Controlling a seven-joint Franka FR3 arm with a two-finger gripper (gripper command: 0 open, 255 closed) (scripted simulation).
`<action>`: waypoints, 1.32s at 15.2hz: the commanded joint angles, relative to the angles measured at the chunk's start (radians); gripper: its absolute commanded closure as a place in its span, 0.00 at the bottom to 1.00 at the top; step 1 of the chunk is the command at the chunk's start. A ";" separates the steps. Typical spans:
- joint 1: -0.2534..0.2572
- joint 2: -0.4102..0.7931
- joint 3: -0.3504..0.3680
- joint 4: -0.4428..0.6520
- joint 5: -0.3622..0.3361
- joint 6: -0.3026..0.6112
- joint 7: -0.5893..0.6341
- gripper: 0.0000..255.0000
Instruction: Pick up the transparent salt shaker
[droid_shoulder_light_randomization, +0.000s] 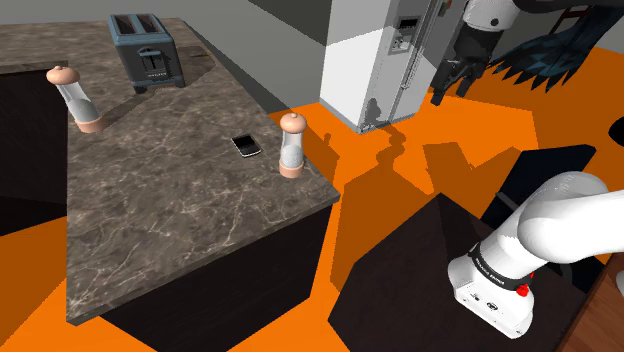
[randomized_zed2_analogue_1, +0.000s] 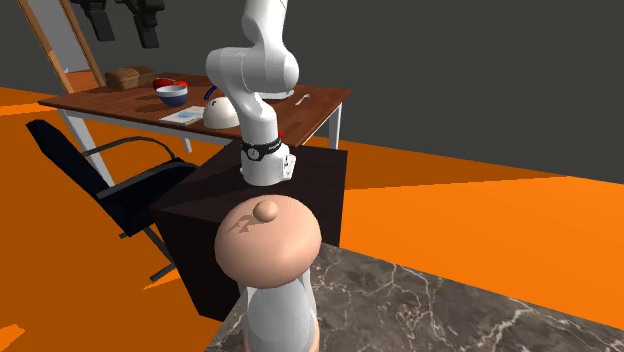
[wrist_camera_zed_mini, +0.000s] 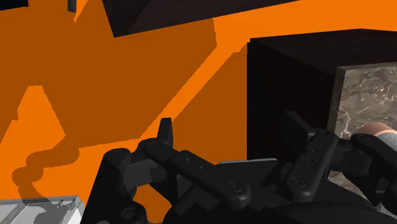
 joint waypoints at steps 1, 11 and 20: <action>0.000 0.000 0.000 0.000 0.000 0.000 0.000 0.00; 0.058 0.252 0.147 0.125 0.092 0.145 0.183 0.00; 0.092 0.526 0.263 0.336 0.094 0.229 0.344 0.00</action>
